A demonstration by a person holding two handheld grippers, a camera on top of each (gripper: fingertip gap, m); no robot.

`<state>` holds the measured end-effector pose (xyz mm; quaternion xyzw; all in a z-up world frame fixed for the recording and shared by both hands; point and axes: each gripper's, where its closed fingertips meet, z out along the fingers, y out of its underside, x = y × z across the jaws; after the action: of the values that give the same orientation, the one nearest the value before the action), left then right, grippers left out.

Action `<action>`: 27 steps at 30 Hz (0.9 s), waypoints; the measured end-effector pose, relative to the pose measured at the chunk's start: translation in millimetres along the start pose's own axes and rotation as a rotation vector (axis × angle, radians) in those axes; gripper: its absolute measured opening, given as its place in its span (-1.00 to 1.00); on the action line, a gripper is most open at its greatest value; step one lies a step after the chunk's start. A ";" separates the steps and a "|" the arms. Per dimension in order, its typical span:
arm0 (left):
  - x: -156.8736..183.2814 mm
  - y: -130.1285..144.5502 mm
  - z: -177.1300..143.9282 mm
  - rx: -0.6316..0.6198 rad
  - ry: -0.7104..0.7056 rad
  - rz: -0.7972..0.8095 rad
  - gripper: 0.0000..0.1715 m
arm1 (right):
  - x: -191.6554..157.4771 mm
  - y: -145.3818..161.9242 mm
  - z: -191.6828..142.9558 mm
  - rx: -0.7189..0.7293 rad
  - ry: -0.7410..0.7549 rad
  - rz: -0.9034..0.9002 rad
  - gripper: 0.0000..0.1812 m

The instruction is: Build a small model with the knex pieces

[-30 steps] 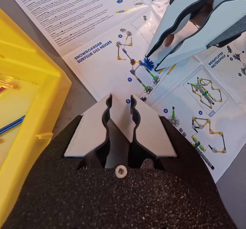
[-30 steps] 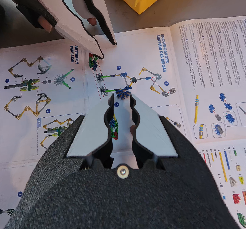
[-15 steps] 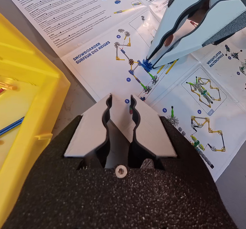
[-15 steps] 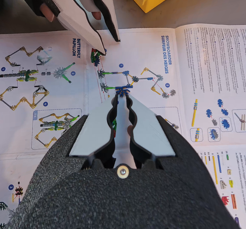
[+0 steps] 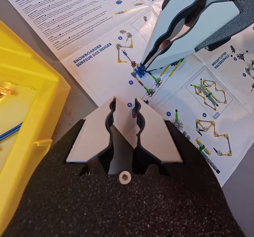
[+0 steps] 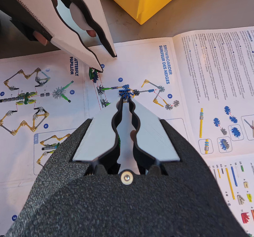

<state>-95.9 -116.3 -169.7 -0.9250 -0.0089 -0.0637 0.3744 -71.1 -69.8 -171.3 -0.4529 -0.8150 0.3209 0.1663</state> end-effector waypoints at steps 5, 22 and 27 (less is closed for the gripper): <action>0.7 0.4 0.3 -0.002 0.003 0.001 -0.68 | 2.4 -0.9 0.9 -0.002 0.013 0.003 -1.00; 3.3 -1.5 1.2 0.009 0.009 0.013 -0.68 | 0.9 2.1 -3.4 0.006 -0.009 0.012 -0.92; 3.9 -1.1 2.0 0.007 0.011 0.014 -0.68 | 1.8 -0.4 -2.0 0.015 -0.010 -0.004 -0.84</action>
<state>-91.9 -114.2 -169.9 -0.9233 -0.0005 -0.0664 0.3783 -71.2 -67.6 -169.6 -0.4485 -0.8142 0.3290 0.1662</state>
